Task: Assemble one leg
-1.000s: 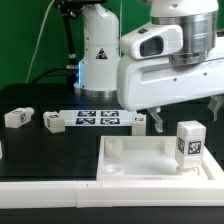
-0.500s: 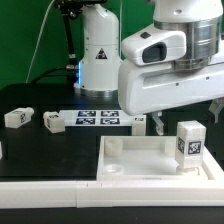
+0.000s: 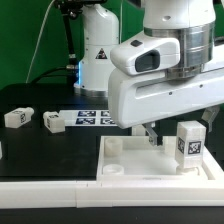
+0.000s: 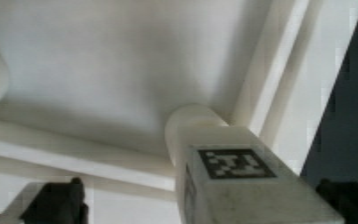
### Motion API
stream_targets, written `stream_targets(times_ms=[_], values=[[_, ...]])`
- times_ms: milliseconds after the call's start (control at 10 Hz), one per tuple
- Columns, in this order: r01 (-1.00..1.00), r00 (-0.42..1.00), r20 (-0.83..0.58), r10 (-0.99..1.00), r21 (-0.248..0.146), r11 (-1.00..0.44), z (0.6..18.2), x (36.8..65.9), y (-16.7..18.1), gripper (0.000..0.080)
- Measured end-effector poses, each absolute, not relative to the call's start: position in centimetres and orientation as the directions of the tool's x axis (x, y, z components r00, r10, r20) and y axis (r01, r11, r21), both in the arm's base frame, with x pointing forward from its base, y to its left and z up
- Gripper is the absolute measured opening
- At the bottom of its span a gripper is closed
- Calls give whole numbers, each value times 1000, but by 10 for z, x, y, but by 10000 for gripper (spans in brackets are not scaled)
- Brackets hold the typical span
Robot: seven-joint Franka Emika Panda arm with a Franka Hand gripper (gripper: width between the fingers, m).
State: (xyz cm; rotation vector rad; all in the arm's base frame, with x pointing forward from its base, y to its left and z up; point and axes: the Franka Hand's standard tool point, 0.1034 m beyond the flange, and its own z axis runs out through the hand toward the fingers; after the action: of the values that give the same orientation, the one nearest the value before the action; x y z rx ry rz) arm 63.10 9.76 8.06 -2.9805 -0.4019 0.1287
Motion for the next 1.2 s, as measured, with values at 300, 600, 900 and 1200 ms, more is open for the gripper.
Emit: stream_targets(times_ms=[300, 600, 900, 1200], values=[[192, 977, -64, 202, -129, -973, 78, 633, 105, 649], [189, 978, -59, 198, -128, -974, 76, 646, 102, 649], [191, 978, -59, 199, -128, -973, 76, 646, 102, 516], [190, 978, -58, 199, -128, -973, 76, 646, 102, 290]])
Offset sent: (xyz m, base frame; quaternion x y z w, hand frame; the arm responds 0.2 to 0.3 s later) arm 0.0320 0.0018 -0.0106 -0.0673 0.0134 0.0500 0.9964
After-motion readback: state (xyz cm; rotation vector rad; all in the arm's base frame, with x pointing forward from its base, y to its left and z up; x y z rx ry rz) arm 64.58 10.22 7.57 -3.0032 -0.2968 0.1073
